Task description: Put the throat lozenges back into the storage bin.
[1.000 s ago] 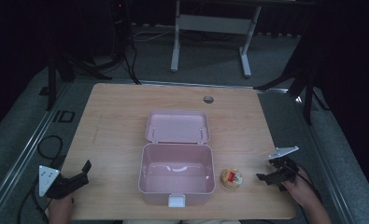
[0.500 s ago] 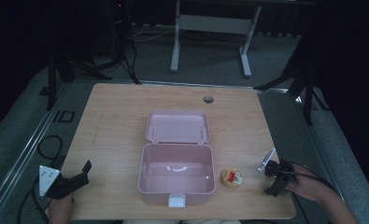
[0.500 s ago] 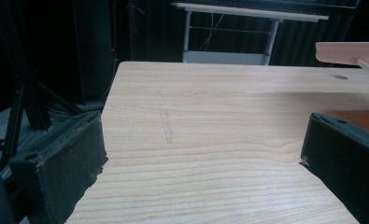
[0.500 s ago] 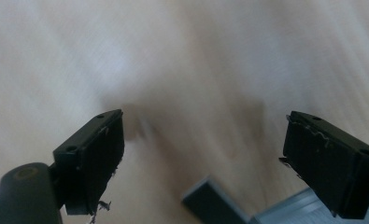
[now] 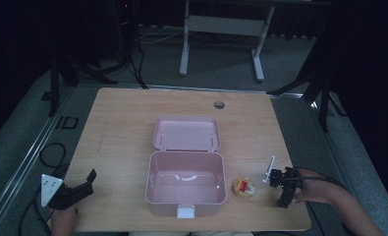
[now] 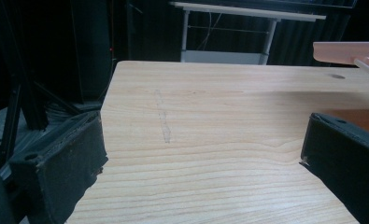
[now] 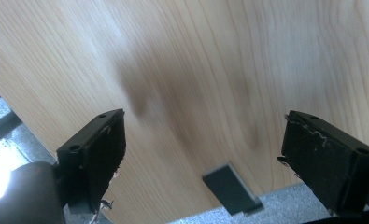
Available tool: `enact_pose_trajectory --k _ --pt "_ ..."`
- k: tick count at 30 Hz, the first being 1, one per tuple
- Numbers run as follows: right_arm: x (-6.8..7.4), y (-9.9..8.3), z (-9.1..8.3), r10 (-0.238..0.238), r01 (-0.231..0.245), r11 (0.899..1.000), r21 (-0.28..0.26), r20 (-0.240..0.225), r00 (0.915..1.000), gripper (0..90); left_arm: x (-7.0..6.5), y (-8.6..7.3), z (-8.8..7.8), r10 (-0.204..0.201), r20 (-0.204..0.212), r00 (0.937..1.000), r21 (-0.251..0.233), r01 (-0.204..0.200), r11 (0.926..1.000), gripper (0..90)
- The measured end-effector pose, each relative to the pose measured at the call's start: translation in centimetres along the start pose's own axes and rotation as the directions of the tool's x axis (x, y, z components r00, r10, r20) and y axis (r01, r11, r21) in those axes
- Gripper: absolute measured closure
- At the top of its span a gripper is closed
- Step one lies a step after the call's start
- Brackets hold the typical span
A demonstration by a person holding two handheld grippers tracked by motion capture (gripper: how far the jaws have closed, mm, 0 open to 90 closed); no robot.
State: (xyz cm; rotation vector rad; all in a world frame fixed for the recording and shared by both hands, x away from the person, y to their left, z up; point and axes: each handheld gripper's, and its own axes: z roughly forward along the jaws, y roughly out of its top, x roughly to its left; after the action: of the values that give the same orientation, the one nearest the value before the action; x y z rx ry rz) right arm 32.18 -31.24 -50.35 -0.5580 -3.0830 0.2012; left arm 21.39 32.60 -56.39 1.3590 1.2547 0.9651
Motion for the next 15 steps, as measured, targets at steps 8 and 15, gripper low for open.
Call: enact_pose_trajectory --k 8,15 --pt "0.7 2.8 -0.4 -0.074 0.074 0.997 -0.018 -0.004 0.9973 13.5 0.0 0.0 0.0 0.003 0.005 1.0000 0.002 -0.003 1.0000 0.3" --pt "0.8 5.3 -0.7 -0.113 0.112 0.993 -0.035 -0.003 0.9936 14.8 0.0 0.0 0.0 0.004 0.009 1.0000 0.002 -0.004 1.0000 0.3"
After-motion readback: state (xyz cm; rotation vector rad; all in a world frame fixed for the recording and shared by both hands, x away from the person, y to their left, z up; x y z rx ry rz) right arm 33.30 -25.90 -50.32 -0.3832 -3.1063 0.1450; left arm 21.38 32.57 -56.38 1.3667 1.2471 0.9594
